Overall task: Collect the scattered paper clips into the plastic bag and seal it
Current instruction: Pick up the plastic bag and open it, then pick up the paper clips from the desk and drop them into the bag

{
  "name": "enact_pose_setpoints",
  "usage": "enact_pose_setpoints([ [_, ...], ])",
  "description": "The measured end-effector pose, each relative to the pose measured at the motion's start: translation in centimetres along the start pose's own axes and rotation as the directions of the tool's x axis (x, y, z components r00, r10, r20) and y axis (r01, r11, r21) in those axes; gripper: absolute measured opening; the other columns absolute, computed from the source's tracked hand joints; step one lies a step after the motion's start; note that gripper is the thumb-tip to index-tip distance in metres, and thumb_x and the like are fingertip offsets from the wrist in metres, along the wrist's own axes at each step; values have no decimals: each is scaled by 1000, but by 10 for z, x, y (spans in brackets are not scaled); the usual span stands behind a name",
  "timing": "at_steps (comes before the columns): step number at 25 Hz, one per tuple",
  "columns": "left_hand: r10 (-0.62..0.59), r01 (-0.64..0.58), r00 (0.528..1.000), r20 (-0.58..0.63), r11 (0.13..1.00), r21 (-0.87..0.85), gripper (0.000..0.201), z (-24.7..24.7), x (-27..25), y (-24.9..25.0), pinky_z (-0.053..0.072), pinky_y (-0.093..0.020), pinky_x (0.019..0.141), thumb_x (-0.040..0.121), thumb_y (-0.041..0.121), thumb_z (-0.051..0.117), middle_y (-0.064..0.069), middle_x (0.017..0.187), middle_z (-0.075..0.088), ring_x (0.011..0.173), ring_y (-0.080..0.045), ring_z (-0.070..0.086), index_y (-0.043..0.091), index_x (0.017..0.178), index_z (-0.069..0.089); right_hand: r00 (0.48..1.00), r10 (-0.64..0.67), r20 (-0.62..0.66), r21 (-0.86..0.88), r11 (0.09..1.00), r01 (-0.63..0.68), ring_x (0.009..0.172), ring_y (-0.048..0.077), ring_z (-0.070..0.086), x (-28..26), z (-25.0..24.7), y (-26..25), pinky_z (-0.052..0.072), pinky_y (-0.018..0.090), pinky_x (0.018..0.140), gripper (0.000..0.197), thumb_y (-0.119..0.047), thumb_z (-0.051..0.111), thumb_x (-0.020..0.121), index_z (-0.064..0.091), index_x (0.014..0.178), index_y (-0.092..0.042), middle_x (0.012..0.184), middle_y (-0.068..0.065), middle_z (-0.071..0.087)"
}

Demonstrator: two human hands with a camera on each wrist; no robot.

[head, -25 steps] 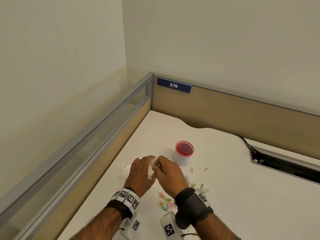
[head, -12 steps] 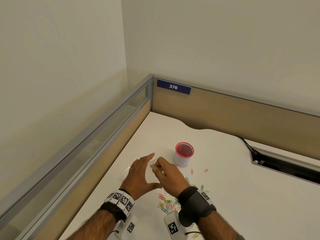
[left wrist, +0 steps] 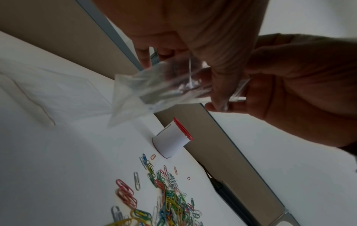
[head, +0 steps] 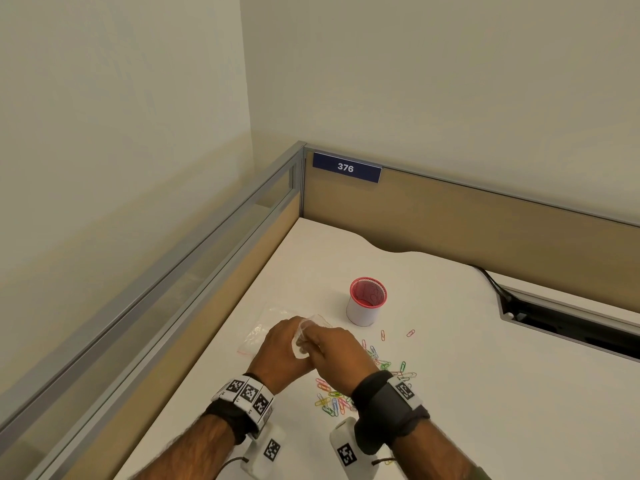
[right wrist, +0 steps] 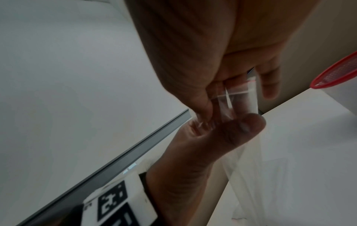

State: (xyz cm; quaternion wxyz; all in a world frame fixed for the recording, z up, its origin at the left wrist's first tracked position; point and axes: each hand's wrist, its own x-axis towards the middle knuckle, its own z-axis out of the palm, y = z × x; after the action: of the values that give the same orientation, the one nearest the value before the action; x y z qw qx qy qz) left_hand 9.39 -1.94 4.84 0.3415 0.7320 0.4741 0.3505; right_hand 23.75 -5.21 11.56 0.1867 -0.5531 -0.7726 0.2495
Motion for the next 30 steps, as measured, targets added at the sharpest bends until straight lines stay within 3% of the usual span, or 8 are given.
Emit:
enact_pose_setpoints([
  [5,-53,53,999,-2,993,-108,36,-1,-3,0,54,-21,85,70,29,73,12,100,72,96,-3,68,27,105,64,997,-76,3,-45,996,76,87,21,58,-9,0,-6,50,38,80,20,-25,43,98,61,99,-18,99,3,67],
  [9,-14,14,1000,-8,998,-65,54,7,-4,-1,42,-6,96,72,38,73,31,119,60,112,14,58,46,122,52,998,-61,28,-105,992,64,87,23,58,-10,-8,-7,49,36,80,21,-24,41,99,60,103,-15,100,6,66],
  [14,-11,10,1000,-12,994,-111,58,12,1,3,46,-21,103,74,54,61,15,124,62,117,-3,62,33,127,52,1000,-11,16,-123,992,13,95,26,62,-9,-6,-9,49,36,85,28,-32,43,99,55,119,-16,111,7,67],
  [18,-74,76,997,20,981,-179,55,14,4,1,50,-24,100,69,55,60,29,111,67,114,-10,66,39,121,52,997,-49,-56,-151,988,40,88,25,61,-10,-6,-9,48,36,85,25,-29,47,97,64,107,-15,102,7,69],
  [20,-99,103,995,27,959,-263,50,17,6,1,52,-26,96,66,52,60,24,104,72,110,-18,68,41,115,54,995,-69,-70,-138,989,59,83,23,60,-10,-5,-9,45,34,80,23,-26,47,96,67,98,-14,96,6,69],
  [22,-93,93,996,13,952,-291,44,16,5,7,54,-22,91,68,46,63,12,107,72,104,-13,70,41,111,57,994,-79,-78,-118,991,69,77,21,57,-10,-4,-8,39,30,75,22,-26,48,94,67,92,-15,92,4,68],
  [26,-51,50,999,-2,977,-207,35,8,1,9,51,-8,81,83,12,75,14,103,69,98,6,66,31,108,60,995,-77,-59,-44,996,74,82,12,56,-15,-11,-14,41,28,80,24,-38,52,93,69,99,-21,100,-1,70],
  [30,-34,22,997,-67,984,-177,34,2,0,9,53,-15,76,78,17,83,14,94,70,91,-1,68,27,102,62,967,-107,-232,160,976,146,95,7,60,-24,-21,-23,46,23,85,20,-34,59,92,70,102,-21,106,-5,71],
])
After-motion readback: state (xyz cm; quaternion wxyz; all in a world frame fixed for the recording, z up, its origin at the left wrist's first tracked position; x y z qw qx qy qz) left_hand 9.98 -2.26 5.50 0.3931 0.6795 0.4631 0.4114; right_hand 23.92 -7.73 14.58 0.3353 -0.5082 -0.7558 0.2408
